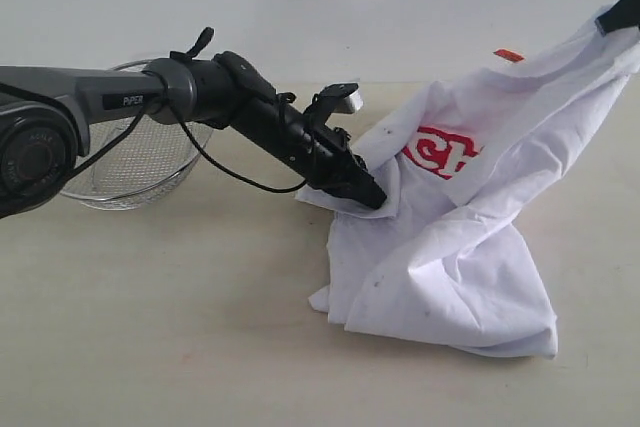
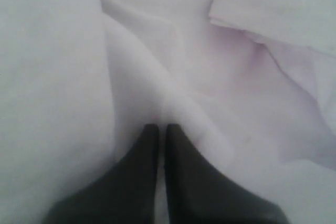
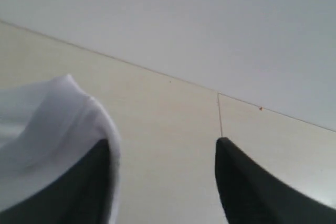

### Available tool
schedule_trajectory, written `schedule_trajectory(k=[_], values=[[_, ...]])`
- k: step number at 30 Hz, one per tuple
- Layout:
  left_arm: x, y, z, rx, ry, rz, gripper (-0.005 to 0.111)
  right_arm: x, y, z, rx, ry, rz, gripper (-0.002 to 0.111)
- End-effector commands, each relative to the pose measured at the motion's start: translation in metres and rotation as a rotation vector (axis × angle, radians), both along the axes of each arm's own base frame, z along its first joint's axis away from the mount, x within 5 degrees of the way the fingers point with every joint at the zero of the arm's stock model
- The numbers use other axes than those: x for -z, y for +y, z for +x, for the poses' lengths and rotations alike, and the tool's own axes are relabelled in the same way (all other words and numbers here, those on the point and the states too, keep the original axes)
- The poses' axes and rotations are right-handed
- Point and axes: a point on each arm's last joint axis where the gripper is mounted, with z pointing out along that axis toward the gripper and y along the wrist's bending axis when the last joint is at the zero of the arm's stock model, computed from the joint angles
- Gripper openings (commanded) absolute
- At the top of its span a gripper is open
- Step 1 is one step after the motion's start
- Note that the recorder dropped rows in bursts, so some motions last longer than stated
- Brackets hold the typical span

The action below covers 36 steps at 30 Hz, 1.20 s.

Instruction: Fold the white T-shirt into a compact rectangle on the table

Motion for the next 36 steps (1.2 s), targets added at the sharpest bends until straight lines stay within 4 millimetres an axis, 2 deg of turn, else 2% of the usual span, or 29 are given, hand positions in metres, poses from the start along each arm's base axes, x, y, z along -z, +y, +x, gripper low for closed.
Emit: schedule_trajectory(k=[1, 6, 9, 12, 15, 17, 20, 21, 23, 27, 29, 31, 34, 36], values=[[0.000, -0.004, -0.001, -0.006, -0.011, 0.021, 0.004, -0.031, -0.003, -0.003, 0.083, -0.071, 0.015, 0.045], [0.001, -0.002, 0.000, -0.024, -0.012, 0.047, 0.004, -0.076, 0.001, -0.008, 0.064, -0.215, 0.013, 0.020], [0.001, -0.002, 0.000, -0.021, -0.010, 0.047, 0.004, -0.103, 0.002, -0.010, 0.051, -0.302, 0.005, 0.019], [0.001, -0.002, 0.000, -0.021, -0.010, 0.047, 0.004, -0.117, 0.001, -0.011, 0.066, -0.334, 0.008, 0.037], [0.001, -0.002, 0.000, -0.025, -0.006, 0.047, 0.004, -0.119, 0.000, -0.013, 0.089, -0.327, 0.017, 0.065], [0.001, -0.002, 0.000, -0.027, -0.004, 0.047, 0.004, -0.118, -0.001, -0.013, 0.101, -0.312, -0.001, 0.077], [0.001, -0.002, 0.000, -0.027, -0.004, 0.047, 0.004, -0.118, -0.007, -0.017, 0.167, -0.309, -0.014, 0.079], [0.001, -0.002, 0.000, -0.028, -0.006, 0.047, 0.004, -0.117, -0.006, -0.017, 0.186, -0.308, 0.012, 0.075], [0.001, -0.002, 0.000, -0.029, -0.007, 0.047, 0.004, -0.114, -0.001, -0.018, 0.202, -0.296, 0.061, 0.058], [0.001, -0.002, 0.001, -0.033, -0.006, 0.048, 0.004, -0.104, 0.027, -0.013, 0.173, -0.270, 0.291, 0.000], [0.002, -0.002, 0.001, -0.051, 0.006, 0.052, 0.004, -0.097, 0.048, -0.009, 0.108, -0.235, 0.469, 0.003], [0.003, 0.000, 0.003, -0.074, 0.001, 0.079, 0.004, -0.088, 0.075, -0.003, -0.041, -0.156, 0.570, 0.003], [0.008, 0.005, 0.007, -0.131, -0.007, 0.149, 0.004, -0.072, 0.105, 0.007, -0.246, -0.062, 0.595, 0.003], [0.011, 0.010, 0.007, -0.147, -0.007, 0.208, 0.004, -0.055, 0.115, 0.016, -0.265, -0.017, 0.610, 0.003]])
